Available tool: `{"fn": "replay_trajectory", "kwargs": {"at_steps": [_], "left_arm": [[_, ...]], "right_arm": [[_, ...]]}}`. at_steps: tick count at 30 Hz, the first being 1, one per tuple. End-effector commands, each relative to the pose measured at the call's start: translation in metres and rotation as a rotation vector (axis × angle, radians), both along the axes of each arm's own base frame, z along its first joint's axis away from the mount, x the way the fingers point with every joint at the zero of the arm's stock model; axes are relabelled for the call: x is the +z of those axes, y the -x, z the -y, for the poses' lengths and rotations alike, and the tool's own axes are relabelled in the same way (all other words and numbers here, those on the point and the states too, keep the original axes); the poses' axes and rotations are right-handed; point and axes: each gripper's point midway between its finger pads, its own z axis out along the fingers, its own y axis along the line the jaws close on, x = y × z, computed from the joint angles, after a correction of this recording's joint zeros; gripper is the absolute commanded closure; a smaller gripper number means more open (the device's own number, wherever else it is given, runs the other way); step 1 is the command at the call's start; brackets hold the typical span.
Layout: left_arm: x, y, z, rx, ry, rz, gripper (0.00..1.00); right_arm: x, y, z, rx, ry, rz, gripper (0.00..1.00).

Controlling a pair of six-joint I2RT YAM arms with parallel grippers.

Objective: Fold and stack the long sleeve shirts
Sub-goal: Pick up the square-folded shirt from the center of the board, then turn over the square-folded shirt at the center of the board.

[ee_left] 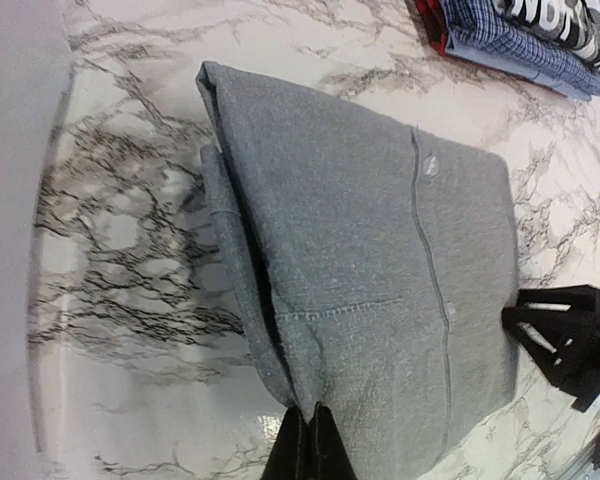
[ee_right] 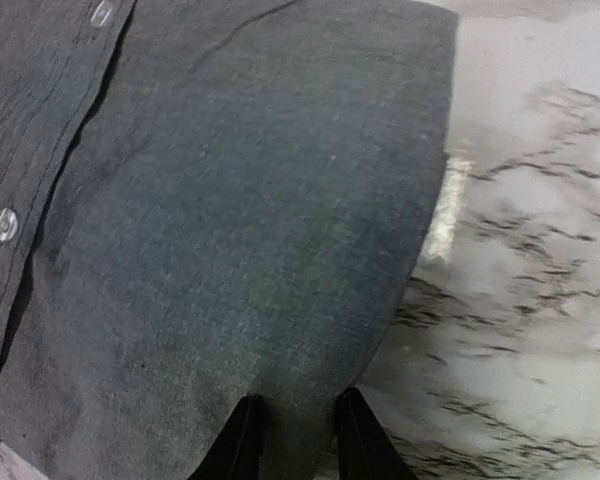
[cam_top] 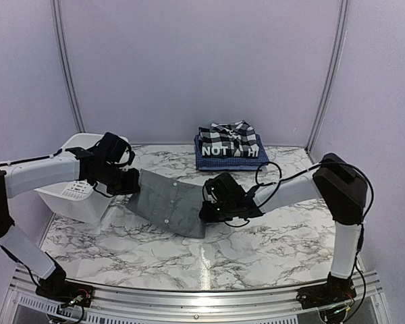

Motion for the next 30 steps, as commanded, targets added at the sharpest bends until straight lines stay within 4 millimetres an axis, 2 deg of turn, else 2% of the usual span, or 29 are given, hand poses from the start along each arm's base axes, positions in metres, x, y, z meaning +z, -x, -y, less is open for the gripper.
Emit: {"fn": "replay_trajectory", "kwargs": {"at_steps": [1, 3, 5, 7, 8, 11, 13, 15, 16, 18, 20, 22, 24, 27, 30], "left_arm": [[0.068, -0.012, -0.024, -0.04, -0.034, 0.084, 1.0], [0.1, -0.016, -0.021, -0.102, -0.039, 0.109, 1.0], [0.127, -0.02, -0.013, -0.169, -0.047, 0.122, 1.0], [0.138, -0.026, 0.007, -0.224, -0.038, 0.105, 1.0], [0.136, -0.029, 0.019, -0.244, -0.045, 0.092, 1.0], [0.116, -0.029, 0.086, -0.343, -0.039, 0.041, 1.0], [0.071, -0.026, 0.138, -0.389, -0.047, -0.05, 0.96], [0.048, -0.018, 0.192, -0.441, -0.023, -0.088, 0.76], [0.034, -0.013, 0.214, -0.463, -0.025, -0.098, 0.7], [0.025, -0.007, 0.256, -0.491, -0.004, -0.084, 0.49], [0.029, -0.004, 0.283, -0.503, 0.031, -0.053, 0.43], [0.039, -0.006, 0.293, -0.485, 0.059, -0.024, 0.37], [0.052, -0.011, 0.287, -0.458, 0.052, 0.021, 0.33], [0.072, -0.022, 0.257, -0.379, -0.004, 0.096, 0.29], [0.08, -0.037, 0.204, -0.235, -0.055, 0.128, 0.28]], "right_arm": [[0.006, 0.023, -0.07, 0.145, -0.129, -0.047, 0.72], [0.015, 0.03, -0.091, 0.2, -0.178, -0.055, 0.66], [0.028, 0.034, -0.102, 0.245, -0.232, -0.056, 0.6], [0.046, 0.032, -0.095, 0.249, -0.244, -0.033, 0.53], [0.055, 0.029, -0.085, 0.238, -0.245, -0.018, 0.5], [0.077, 0.022, -0.032, 0.173, -0.245, 0.012, 0.41], [0.09, 0.019, 0.013, 0.103, -0.203, 0.06, 0.35], [0.097, 0.025, 0.059, 0.035, -0.147, 0.081, 0.3], [0.102, 0.028, 0.078, 0.004, -0.133, 0.093, 0.28], [0.111, 0.034, 0.112, -0.06, -0.108, 0.128, 0.25], [0.116, 0.039, 0.135, -0.107, -0.092, 0.15, 0.23], [0.113, 0.043, 0.149, -0.138, -0.078, 0.152, 0.23], [0.108, 0.044, 0.152, -0.145, -0.071, 0.147, 0.23], [0.095, 0.037, 0.143, -0.128, -0.068, 0.131, 0.22], [0.083, 0.023, 0.118, -0.079, -0.08, 0.109, 0.23]]}}
